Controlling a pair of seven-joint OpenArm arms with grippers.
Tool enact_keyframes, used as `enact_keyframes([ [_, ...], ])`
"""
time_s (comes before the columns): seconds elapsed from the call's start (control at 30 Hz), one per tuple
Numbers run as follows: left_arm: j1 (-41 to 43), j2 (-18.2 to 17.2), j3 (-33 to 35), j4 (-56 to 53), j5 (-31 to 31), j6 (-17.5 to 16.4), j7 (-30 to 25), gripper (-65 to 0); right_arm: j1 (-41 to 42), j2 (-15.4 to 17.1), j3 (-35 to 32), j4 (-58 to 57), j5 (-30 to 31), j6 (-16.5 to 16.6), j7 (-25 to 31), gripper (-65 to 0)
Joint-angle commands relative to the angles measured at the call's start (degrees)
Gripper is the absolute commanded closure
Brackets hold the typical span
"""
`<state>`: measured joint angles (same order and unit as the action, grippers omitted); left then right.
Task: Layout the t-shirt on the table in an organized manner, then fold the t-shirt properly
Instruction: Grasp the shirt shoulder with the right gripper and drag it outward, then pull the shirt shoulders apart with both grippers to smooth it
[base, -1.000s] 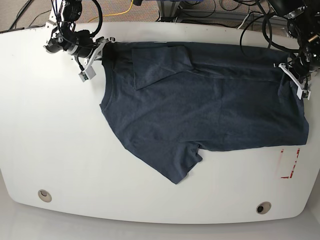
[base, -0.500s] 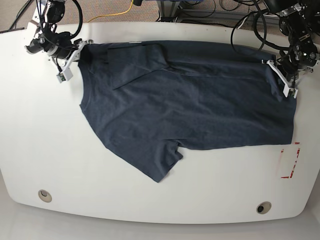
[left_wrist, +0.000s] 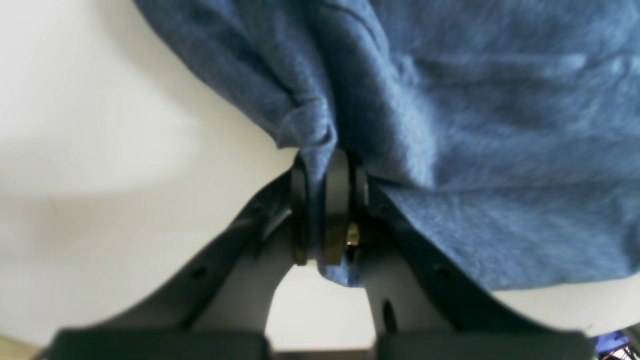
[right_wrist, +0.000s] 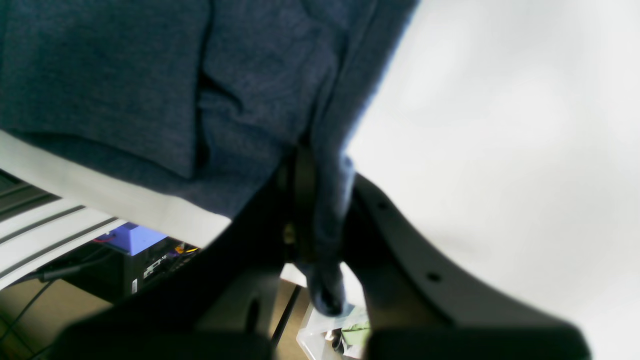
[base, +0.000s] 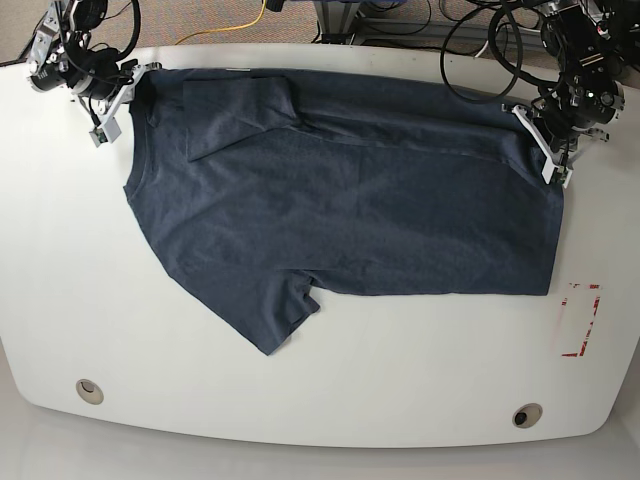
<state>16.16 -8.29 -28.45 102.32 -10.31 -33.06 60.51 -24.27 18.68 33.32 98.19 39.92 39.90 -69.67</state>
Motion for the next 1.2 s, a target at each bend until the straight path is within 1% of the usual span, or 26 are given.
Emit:
enact_keyframes([
  [0.0, 1.1, -0.9, -0.3, 1.0, 0.0, 0.0, -0.4, 0.0, -0.9, 0.8, 0.5, 1.0, 0.6, 0.1, 0.4, 0.0],
  [0.33, 6.2, -1.1, -1.6, 1.0, 0.0, 0.0, -0.4, 0.0, -2.1, 0.7, 0.9, 1.0, 0.6, 0.1, 0.4, 0.0],
  [0.47, 7.2, -0.8, -2.0, 1.0, 0.0, 0.0, -0.4, 0.0, -2.2, 0.7, 2.9, 1.1, 0.6, 0.1, 0.4, 0.0],
  [0.77, 8.5, -1.1, -1.9, 1.0, 0.0, -0.2, -0.4, 0.0, -2.3, 1.1, 4.5, 1.0, 0.6, 0.1, 0.4, 0.0],
  [0.87, 9.1, -1.1, -2.0, 1.0, 0.0, -1.9, -0.4, 0.0, -2.4, 1.1, 4.5, 1.1, 0.6, 0.1, 0.4, 0.0],
  [0.93, 9.3, -0.9, -2.0, 1.0, 0.0, -4.4, -0.4, 0.0, -2.4, 0.9, 4.5, 1.1, 0.6, 0.1, 0.4, 0.0],
  [1.0, 9.3, -1.0, -2.1, 1.0, 0.2, -6.0, -0.4, 0.0, -2.4, 0.8, 4.5, 1.1, 0.6, 0.1, 0.4, 0.0],
  [1.07, 9.5, -1.0, -2.1, 1.0, 0.2, -6.9, -0.4, 0.0, -2.7, 0.8, 4.5, 1.1, 0.6, 0.1, 0.4, 0.0],
  [1.17, 10.7, -1.1, -2.1, 1.1, 0.2, -6.9, -0.4, 0.0, -3.5, 0.8, 4.5, 1.2, 0.6, 0.1, 0.4, 0.0],
])
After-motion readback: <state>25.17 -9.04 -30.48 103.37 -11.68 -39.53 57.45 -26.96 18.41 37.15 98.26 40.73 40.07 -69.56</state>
